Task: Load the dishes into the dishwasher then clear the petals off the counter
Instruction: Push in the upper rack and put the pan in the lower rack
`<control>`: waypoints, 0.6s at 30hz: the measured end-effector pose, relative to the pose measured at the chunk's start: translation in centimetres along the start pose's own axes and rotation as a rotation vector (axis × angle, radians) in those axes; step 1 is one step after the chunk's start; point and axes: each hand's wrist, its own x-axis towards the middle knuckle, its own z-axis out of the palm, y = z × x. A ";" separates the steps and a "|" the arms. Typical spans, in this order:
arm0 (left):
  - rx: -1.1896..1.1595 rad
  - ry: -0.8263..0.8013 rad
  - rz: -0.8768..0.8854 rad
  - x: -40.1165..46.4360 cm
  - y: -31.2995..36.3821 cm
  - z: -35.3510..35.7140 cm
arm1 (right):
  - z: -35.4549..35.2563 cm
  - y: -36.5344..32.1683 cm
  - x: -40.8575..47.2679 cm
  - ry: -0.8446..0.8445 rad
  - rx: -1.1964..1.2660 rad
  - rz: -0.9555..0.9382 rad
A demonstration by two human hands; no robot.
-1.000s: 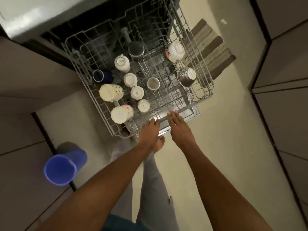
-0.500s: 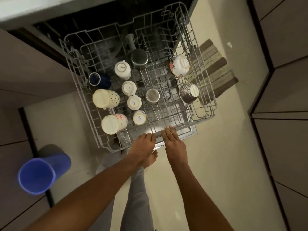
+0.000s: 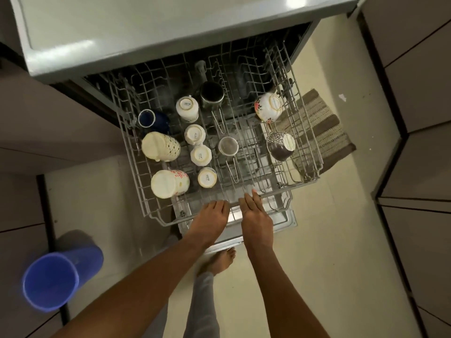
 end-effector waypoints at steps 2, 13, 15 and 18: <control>0.016 0.001 0.015 0.6 -0.7 -0.2 | -0.1 -0.3 0.8 0.006 0.012 0.002; 0.009 0.071 0.084 4.3 -5.9 -2.4 | -0.6 -2.6 7.1 0.111 0.060 0.011; -0.001 0.123 0.050 4.9 -6.6 -2.8 | -1.3 -3.1 8.3 0.091 0.052 0.011; -0.002 0.177 -0.011 6.0 -8.0 -4.3 | -2.4 -4.5 10.2 0.064 0.023 0.010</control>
